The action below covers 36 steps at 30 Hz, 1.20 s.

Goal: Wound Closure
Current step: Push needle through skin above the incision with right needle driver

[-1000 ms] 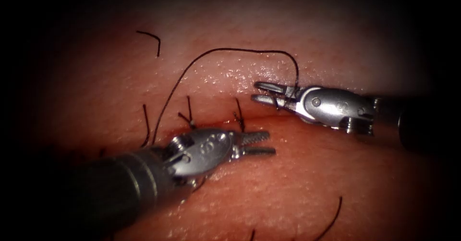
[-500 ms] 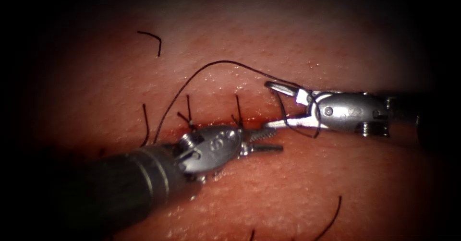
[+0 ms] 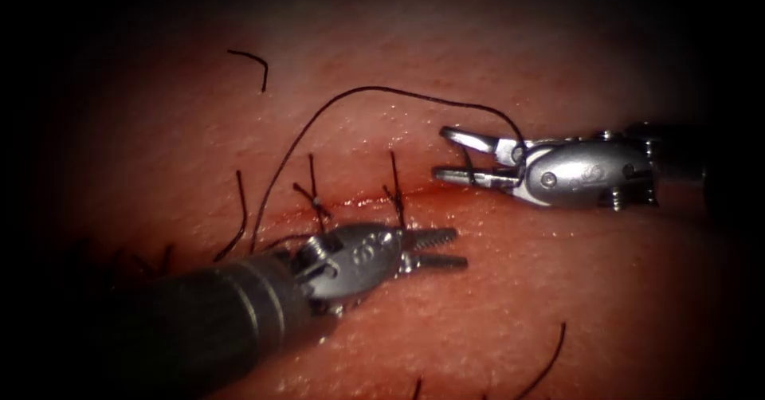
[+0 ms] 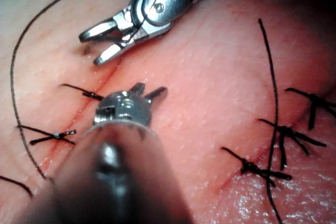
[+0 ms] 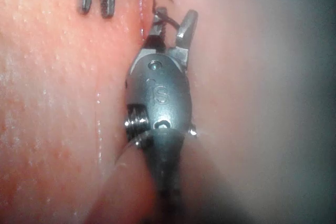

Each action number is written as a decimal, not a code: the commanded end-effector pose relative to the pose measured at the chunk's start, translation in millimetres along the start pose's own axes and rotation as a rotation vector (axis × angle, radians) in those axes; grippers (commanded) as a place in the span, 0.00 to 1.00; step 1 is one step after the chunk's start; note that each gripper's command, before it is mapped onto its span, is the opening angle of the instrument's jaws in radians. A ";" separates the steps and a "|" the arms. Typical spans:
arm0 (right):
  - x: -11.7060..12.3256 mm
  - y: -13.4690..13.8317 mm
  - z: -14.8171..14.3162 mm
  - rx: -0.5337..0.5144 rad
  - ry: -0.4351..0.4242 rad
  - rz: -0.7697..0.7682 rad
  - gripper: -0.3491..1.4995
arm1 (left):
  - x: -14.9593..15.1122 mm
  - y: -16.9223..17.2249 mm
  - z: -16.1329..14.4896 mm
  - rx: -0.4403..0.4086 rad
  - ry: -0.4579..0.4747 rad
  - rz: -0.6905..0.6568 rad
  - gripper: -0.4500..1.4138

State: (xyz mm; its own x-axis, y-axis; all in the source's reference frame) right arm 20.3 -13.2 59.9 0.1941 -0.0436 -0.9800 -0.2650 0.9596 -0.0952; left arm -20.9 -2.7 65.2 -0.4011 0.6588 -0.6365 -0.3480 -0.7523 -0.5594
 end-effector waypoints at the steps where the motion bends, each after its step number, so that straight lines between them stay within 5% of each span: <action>1: -0.1 0.6 1.0 -0.005 0.002 -0.004 0.13 | 0.0 -0.4 0.7 0.001 0.001 0.001 0.25; 3: 0.0 1.1 1.0 -0.004 -0.003 0.002 0.00 | 0.0 -0.5 0.8 0.001 0.002 0.001 0.25; 18: -0.3 3.1 1.6 0.158 -0.091 -0.006 0.00 | 1.6 -1.7 1.2 0.038 0.032 -0.023 0.27; 36: 3.5 4.9 1.4 0.059 -0.011 -0.155 0.00 | -2.9 -1.6 2.4 0.074 -0.038 0.002 0.27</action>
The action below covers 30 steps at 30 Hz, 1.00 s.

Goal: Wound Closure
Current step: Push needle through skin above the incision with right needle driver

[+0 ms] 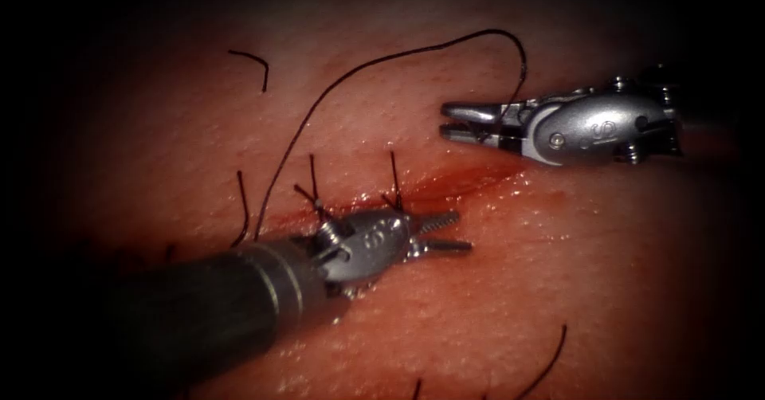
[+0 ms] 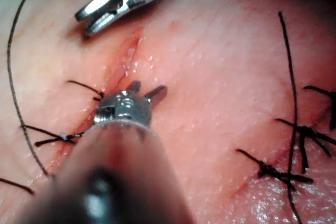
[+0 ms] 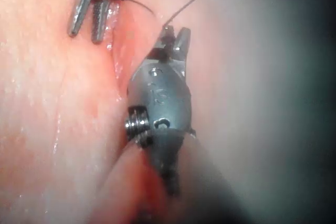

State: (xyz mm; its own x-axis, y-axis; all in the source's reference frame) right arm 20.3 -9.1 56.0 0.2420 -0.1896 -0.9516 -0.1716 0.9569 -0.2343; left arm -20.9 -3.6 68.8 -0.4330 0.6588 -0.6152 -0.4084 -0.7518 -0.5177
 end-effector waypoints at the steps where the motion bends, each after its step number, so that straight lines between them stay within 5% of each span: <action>1: -0.2 0.9 0.9 -0.004 0.004 0.003 0.00 | 0.0 -0.1 0.4 0.000 0.000 0.002 0.27; 7: 0.1 3.8 1.5 0.030 -0.034 0.219 0.00 | -1.1 0.5 0.7 -0.001 -0.023 0.013 0.27; 18: -0.4 3.9 5.3 0.156 -0.174 0.560 0.00 | -1.1 0.5 1.0 -0.005 -0.027 0.013 0.29; 30: -2.2 5.3 8.3 0.195 -0.357 1.152 0.00 | -1.3 0.3 1.0 -0.006 -0.030 0.009 0.29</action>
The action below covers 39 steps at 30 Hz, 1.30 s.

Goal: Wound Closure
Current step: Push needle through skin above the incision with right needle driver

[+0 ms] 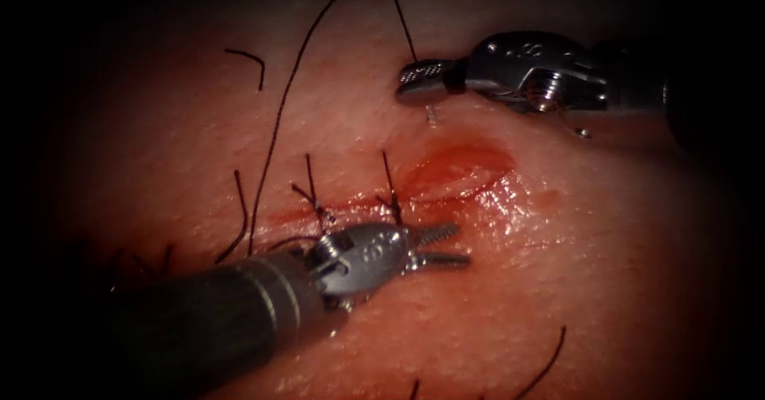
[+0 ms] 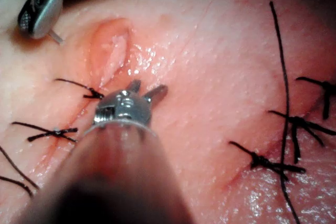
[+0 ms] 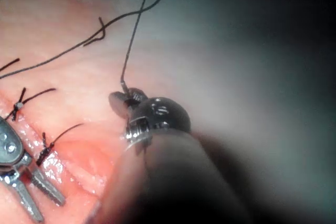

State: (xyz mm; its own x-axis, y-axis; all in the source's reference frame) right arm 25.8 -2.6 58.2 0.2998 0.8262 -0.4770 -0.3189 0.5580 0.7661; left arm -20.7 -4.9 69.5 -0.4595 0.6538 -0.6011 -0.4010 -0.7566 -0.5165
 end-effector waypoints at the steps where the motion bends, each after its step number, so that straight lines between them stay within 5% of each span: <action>1: 0.5 0.4 1.1 0.011 -0.017 0.066 0.00 | 0.1 -0.3 0.7 -0.001 0.000 0.002 0.29; 17: -1.4 0.0 2.1 0.231 -0.155 0.600 0.00 | 0.0 -0.4 0.7 -0.001 0.000 0.003 0.30; 39: -4.6 -4.1 3.7 0.344 -0.370 0.794 0.00 | 0.0 -0.7 0.3 -0.006 -0.001 0.002 0.30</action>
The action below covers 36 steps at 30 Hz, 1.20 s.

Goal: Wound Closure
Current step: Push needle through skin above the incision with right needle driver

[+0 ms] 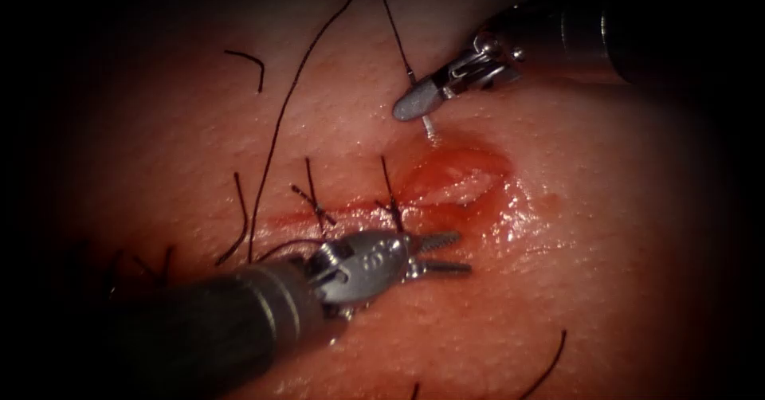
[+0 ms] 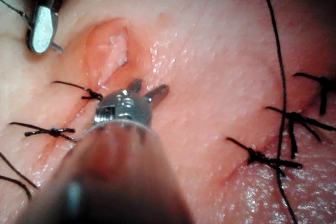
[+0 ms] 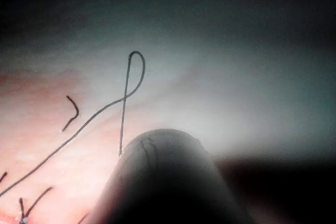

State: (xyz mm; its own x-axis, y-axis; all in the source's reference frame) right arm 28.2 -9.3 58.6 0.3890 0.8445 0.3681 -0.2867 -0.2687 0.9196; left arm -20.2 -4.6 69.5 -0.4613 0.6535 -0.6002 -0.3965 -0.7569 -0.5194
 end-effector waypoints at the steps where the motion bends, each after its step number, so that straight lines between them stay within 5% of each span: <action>1: 1.0 -0.2 0.5 -0.020 0.029 -0.054 0.00 | 0.1 -0.2 0.7 0.000 0.001 0.001 0.30; 5: 3.6 0.0 -1.0 -0.071 0.143 -0.481 0.00 | 0.1 -0.1 0.8 0.002 0.001 0.000 0.31; 10: 5.3 0.7 -2.8 -0.109 0.333 -0.663 0.00 | 0.1 0.1 0.6 0.001 0.000 0.000 0.31; 17: 6.3 0.4 -4.7 -0.131 0.485 -0.776 0.00 | 0.1 0.1 0.6 0.001 0.000 0.000 0.31; 36: 7.3 -2.8 -8.0 -0.181 0.682 -0.986 0.00 | 0.2 0.2 0.7 0.004 0.000 -0.001 0.31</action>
State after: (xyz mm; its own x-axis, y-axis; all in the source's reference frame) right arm 24.1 0.8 57.2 -0.0205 0.7346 -0.6782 -0.2691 0.6493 0.7114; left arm -20.3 -4.9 69.2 -0.4610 0.6552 -0.5985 -0.4006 -0.7554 -0.5185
